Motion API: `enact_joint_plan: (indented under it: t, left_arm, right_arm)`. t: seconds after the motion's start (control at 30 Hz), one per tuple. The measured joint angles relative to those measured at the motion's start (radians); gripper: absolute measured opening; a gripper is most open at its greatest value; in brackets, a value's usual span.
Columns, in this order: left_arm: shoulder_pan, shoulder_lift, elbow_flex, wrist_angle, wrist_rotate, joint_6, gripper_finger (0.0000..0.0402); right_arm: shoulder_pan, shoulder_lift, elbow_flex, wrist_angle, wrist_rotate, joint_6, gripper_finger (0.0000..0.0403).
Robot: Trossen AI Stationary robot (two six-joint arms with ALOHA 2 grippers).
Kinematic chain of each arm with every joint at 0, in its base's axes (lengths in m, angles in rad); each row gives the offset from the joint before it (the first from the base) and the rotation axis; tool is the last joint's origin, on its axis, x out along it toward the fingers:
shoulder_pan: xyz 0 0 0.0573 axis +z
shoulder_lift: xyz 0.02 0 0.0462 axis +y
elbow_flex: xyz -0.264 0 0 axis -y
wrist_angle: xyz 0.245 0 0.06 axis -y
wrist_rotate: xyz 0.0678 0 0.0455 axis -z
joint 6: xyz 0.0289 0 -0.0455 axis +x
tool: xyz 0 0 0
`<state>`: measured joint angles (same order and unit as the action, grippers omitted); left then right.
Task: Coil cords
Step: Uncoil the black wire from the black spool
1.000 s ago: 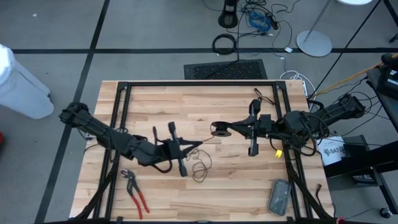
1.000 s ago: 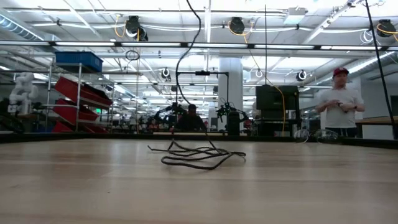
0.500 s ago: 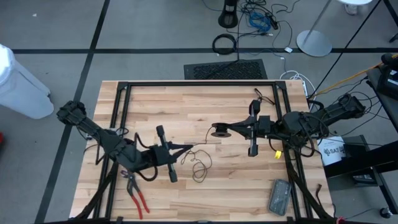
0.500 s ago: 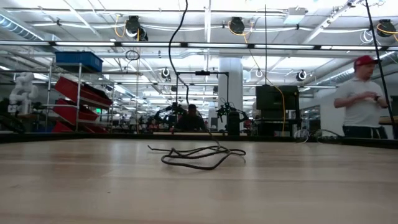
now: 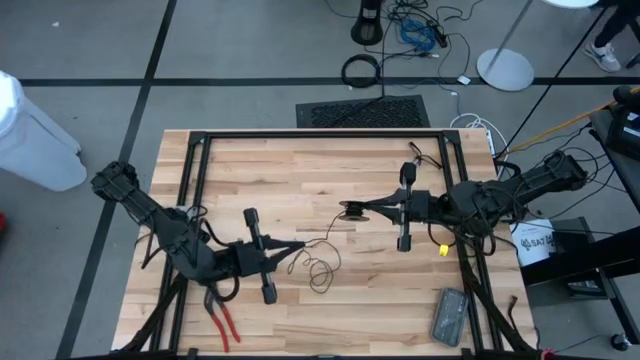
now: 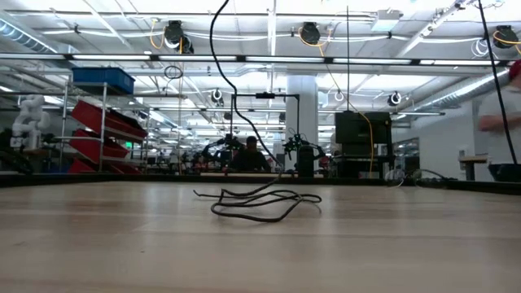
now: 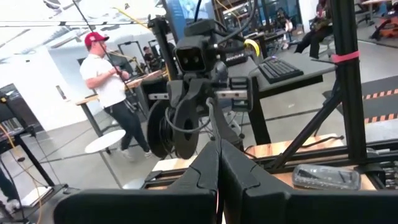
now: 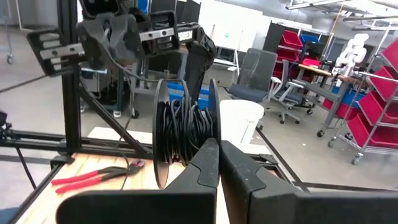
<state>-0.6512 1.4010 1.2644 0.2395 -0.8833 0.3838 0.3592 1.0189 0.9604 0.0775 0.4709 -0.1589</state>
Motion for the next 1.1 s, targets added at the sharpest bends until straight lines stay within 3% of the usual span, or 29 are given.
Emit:
enact_joint_plan:
  t: [0.47,0.67,0.9,1.1]
  left_arm:
    - [-0.01,0.023,0.001,0.105,0.11,0.017,0.0003]
    - [0.022,0.06,0.001,0.165,0.194,0.017,0.0003]
    - [0.068,0.129,0.001,0.245,0.208,0.015,0.0003]
    - [0.105,0.2,0.001,0.296,0.344,0.014,0.0003]
  right_arm:
    - [-0.066,0.113,0.0,0.028,0.0,-0.042,0.0]
    - [-0.099,0.162,0.0,0.078,0.0,-0.045,0.0]
    - [-0.112,0.222,0.0,0.165,0.004,-0.054,0.0]
    - [-0.117,0.238,0.0,0.198,0.069,-0.056,0.0]
